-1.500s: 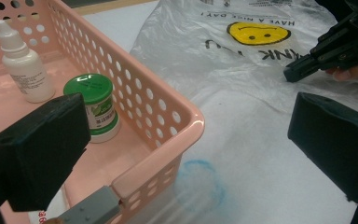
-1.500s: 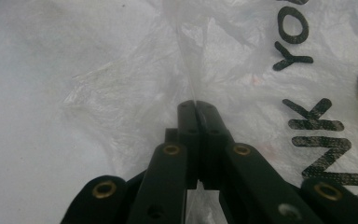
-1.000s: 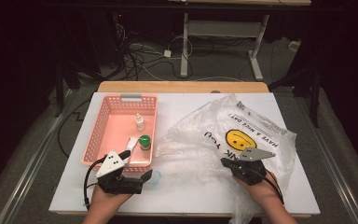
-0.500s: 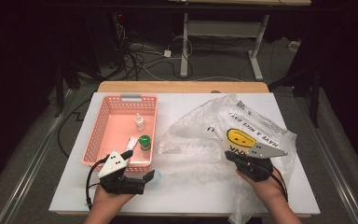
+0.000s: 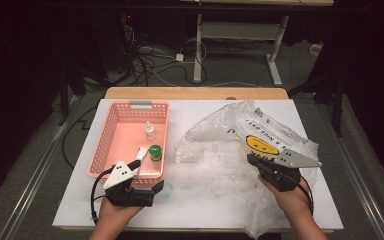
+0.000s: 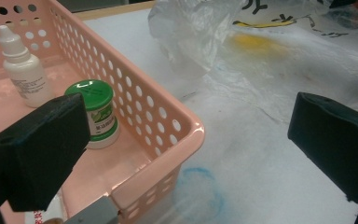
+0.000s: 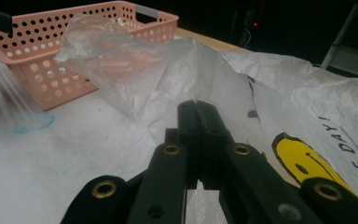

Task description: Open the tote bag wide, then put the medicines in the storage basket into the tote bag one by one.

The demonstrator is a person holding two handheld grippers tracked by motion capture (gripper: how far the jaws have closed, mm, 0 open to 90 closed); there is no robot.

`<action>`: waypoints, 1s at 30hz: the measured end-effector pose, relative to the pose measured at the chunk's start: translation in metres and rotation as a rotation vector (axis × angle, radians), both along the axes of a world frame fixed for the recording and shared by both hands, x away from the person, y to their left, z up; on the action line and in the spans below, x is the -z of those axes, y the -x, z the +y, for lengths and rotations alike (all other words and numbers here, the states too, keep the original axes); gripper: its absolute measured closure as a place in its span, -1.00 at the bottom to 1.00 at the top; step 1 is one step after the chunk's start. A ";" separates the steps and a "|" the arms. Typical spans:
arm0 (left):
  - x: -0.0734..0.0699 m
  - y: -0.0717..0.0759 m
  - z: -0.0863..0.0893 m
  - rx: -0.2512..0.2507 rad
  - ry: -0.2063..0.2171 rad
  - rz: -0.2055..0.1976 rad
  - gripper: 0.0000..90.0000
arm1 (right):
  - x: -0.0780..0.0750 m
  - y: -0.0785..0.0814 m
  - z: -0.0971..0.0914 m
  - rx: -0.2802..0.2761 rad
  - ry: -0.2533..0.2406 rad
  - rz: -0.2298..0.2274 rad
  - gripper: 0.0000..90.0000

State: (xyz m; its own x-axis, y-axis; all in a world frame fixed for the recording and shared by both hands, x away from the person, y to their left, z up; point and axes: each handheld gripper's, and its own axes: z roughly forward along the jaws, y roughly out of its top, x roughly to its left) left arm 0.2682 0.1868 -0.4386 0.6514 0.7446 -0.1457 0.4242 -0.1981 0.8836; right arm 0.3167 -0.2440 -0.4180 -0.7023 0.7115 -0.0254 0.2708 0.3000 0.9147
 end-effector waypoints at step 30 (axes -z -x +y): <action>-0.003 -0.012 0.033 -0.110 0.002 0.019 -1.00 | -0.018 -0.008 0.011 0.045 -0.050 -0.071 1.00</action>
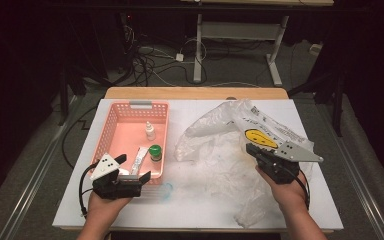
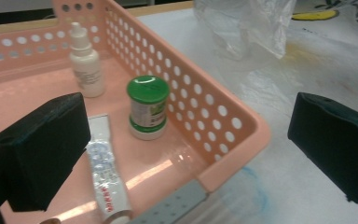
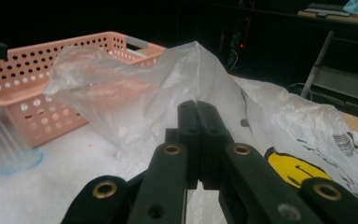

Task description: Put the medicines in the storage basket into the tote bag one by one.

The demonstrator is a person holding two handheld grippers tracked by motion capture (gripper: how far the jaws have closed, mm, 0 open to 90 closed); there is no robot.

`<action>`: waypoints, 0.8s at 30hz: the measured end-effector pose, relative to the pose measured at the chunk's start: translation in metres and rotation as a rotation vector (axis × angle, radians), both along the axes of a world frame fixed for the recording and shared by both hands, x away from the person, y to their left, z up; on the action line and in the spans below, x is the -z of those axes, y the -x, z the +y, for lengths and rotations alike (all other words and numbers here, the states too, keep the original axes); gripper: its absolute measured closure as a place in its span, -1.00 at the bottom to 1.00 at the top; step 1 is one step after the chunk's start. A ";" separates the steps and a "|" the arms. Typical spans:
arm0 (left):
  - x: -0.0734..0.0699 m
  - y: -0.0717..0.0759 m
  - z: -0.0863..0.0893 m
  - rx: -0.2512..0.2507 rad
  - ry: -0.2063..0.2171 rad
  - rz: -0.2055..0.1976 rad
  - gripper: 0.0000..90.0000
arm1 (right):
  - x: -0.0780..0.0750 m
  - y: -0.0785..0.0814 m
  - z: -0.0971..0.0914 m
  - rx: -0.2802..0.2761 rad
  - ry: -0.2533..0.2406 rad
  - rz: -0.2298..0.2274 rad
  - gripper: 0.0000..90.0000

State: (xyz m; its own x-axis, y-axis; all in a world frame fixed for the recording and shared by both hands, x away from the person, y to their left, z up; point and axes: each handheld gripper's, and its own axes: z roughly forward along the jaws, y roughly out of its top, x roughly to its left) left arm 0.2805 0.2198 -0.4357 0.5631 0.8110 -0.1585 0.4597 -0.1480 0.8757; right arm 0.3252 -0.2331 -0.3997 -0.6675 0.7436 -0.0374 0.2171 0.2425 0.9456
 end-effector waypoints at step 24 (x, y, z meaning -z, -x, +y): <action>-0.028 -0.041 0.013 -0.079 0.012 0.059 -1.00 | 0.003 -0.023 0.007 0.025 -0.069 -0.011 1.00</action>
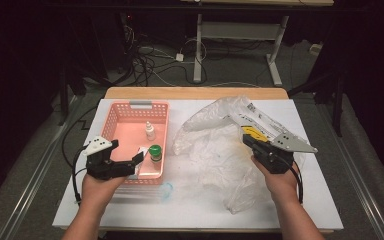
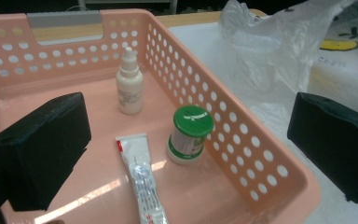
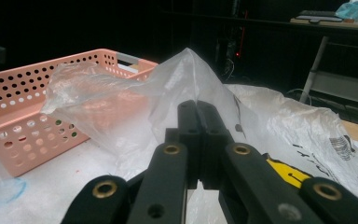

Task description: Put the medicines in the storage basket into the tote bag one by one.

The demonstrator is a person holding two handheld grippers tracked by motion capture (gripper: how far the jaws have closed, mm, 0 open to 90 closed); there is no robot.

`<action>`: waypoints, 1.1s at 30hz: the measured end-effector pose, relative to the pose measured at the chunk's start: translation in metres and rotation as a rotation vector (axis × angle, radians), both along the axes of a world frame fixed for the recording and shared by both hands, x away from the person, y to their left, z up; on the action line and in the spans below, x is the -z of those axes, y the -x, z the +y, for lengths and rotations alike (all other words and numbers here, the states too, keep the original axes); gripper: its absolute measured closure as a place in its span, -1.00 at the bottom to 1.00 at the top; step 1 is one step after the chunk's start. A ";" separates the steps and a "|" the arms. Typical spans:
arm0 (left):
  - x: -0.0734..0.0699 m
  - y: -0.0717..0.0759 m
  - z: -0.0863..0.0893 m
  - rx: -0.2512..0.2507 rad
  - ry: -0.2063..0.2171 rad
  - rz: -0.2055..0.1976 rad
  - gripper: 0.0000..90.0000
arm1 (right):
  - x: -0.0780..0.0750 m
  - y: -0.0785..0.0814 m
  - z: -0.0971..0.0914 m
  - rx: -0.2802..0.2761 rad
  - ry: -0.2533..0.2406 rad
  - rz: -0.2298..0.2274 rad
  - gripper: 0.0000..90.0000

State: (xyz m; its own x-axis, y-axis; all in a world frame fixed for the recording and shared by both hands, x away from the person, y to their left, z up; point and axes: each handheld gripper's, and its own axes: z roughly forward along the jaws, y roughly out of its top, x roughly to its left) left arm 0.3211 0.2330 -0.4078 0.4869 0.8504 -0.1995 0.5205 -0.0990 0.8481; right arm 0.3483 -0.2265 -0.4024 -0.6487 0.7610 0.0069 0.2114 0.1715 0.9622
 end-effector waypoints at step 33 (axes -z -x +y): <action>0.035 -0.103 -0.024 0.082 -0.433 0.723 -0.54 | -0.004 0.003 -0.008 0.002 -0.014 -0.009 1.00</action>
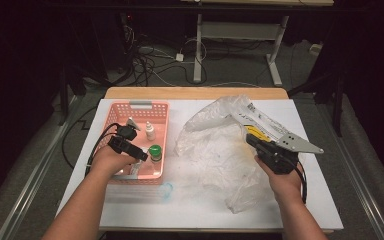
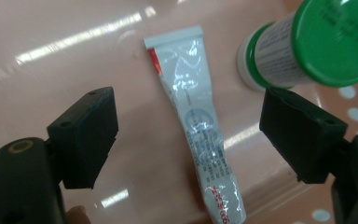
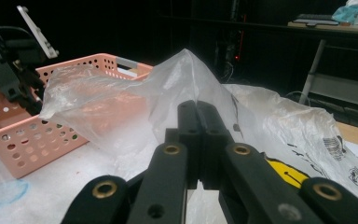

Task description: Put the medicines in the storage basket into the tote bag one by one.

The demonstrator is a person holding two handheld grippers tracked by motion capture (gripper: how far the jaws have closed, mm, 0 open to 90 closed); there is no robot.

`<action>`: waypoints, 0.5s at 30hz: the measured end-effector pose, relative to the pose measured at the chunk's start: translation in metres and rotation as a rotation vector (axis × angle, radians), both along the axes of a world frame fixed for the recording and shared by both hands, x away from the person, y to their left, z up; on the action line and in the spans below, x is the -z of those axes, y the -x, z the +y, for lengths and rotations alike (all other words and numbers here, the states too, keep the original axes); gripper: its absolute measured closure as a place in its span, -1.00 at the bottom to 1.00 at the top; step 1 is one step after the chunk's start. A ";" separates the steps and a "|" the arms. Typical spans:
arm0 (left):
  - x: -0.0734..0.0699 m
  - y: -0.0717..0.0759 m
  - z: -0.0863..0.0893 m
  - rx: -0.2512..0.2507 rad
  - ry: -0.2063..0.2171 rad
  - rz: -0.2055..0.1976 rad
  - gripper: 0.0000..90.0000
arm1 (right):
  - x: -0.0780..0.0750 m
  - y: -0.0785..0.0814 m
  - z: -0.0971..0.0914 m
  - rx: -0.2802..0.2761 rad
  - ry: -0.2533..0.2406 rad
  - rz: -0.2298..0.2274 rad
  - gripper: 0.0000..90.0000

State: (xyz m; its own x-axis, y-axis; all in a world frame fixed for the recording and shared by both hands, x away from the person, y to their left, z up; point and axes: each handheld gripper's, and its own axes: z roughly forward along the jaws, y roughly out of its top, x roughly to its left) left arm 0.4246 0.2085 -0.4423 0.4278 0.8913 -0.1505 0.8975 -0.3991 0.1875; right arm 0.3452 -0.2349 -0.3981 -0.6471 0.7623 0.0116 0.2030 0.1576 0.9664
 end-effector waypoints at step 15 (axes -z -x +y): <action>0.012 -0.005 -0.016 0.071 -0.139 0.105 -0.06 | 0.000 0.001 -0.002 0.002 0.000 0.001 1.00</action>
State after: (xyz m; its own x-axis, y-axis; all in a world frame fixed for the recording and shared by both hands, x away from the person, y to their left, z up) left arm 0.4300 0.1929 -0.4546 0.4785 0.8749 -0.0747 0.8780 -0.4774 0.0332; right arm 0.3441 -0.2370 -0.3980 -0.6452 0.7639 0.0124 0.2041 0.1568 0.9663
